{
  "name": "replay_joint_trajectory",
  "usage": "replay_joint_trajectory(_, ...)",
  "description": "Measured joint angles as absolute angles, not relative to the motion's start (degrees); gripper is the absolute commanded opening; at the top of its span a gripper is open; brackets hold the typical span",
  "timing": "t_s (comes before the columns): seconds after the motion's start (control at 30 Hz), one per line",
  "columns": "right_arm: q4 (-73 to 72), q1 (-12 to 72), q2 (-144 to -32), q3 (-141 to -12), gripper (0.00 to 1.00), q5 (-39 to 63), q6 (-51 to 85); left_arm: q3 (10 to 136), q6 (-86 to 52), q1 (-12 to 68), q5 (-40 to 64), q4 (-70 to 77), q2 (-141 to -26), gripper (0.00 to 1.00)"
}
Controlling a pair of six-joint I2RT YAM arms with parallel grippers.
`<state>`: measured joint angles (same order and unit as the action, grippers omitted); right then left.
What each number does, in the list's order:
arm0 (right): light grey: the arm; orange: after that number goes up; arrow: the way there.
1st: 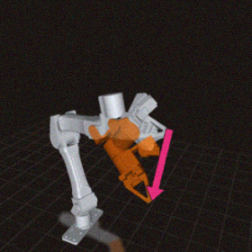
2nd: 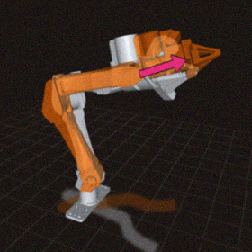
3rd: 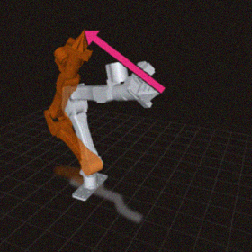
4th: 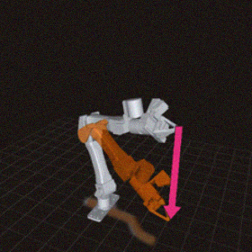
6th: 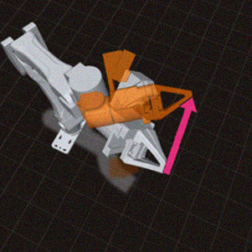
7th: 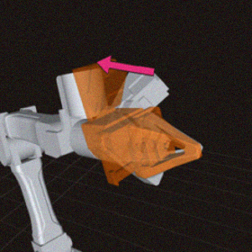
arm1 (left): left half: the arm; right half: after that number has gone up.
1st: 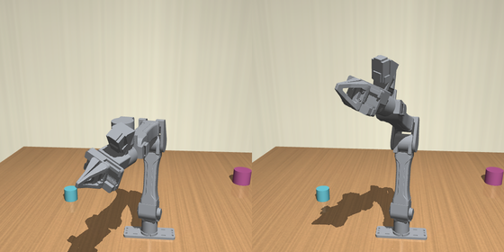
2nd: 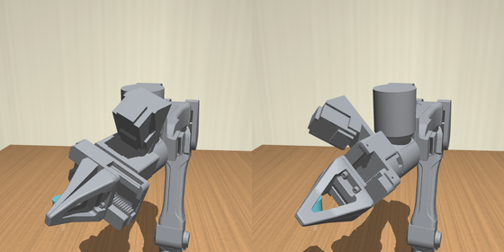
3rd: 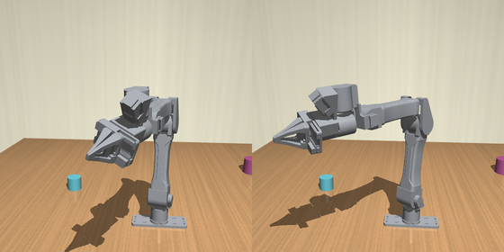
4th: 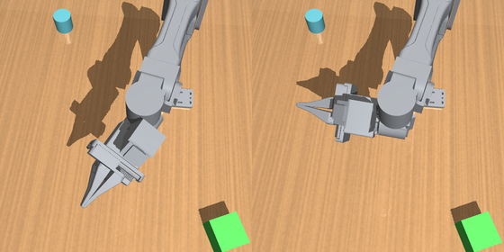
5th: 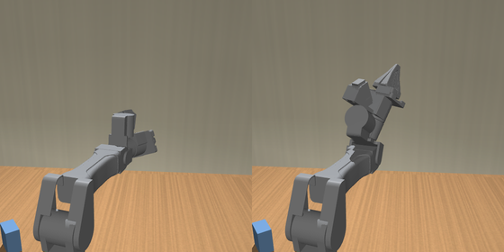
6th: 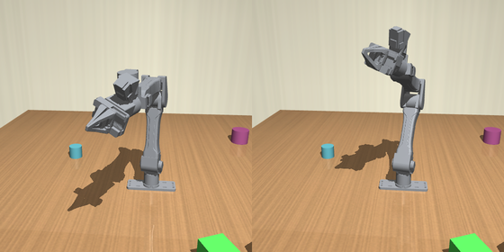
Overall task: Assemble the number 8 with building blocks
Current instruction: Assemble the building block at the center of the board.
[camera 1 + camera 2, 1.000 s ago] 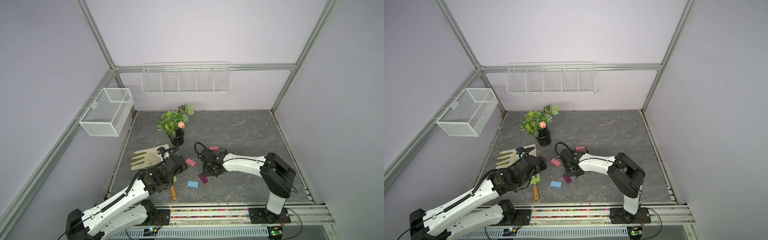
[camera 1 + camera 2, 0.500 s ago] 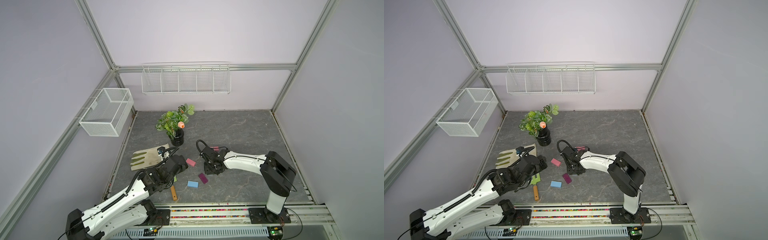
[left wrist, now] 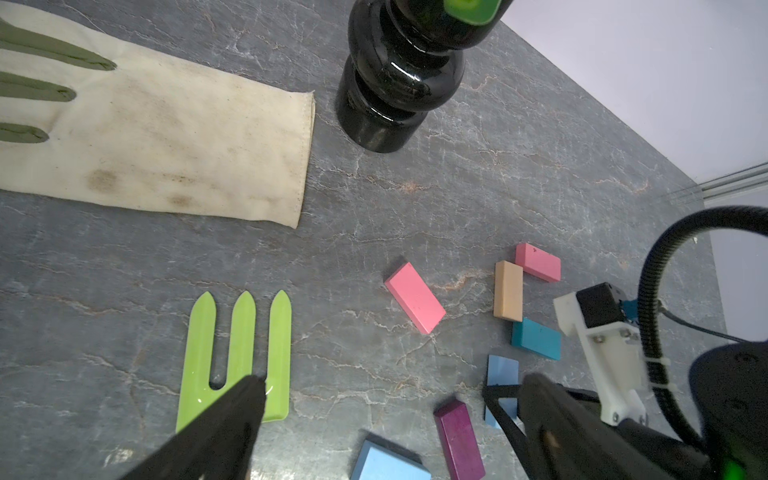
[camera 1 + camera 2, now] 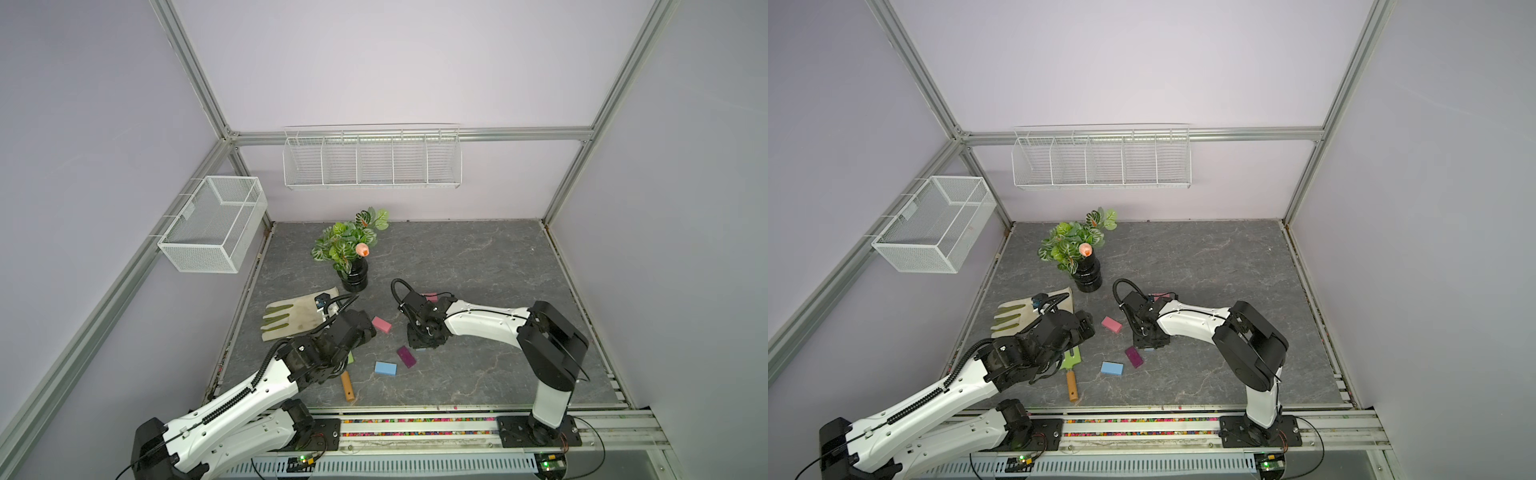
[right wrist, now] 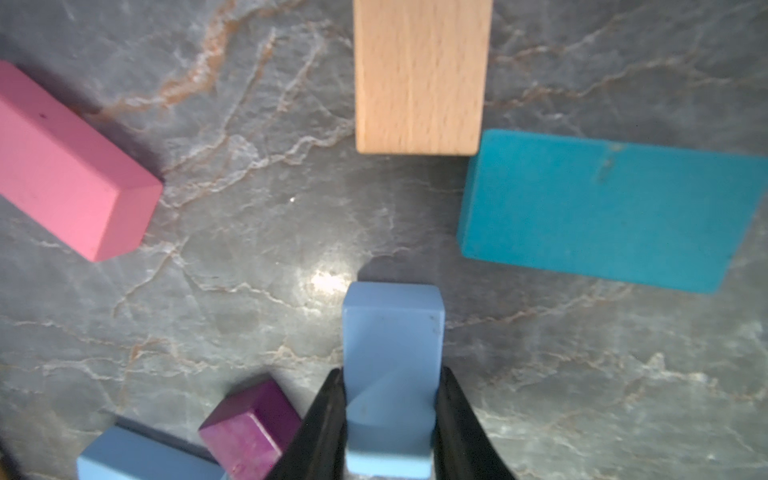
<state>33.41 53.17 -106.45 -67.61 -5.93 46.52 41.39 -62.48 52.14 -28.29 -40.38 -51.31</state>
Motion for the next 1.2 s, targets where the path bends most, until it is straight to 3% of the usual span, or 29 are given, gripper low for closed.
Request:
replay_joint_trajectory(0.67, 34.4, 52.6, -107.4, -69.0, 0.07, -5.6, 46.8, 41.0, -62.5, 52.1, -28.3, -40.3, -51.2, 1.00)
replay_joint_trajectory(0.8, 34.9, 52.5, -107.8, -69.6, 0.13, -5.7, 46.9, 40.9, -62.5, 52.1, -28.3, -40.3, -51.2, 1.00)
replay_joint_trajectory(1.07, 34.9, 52.4, -107.9, -69.7, 0.15, -5.8, 47.4, 40.9, -62.5, 52.1, -28.3, -40.3, -51.1, 1.00)
replay_joint_trajectory(1.2, 35.4, 52.2, -108.4, -70.3, 0.26, -6.0, 47.4, 40.9, -62.5, 52.1, -28.3, -40.3, -50.9, 1.00)
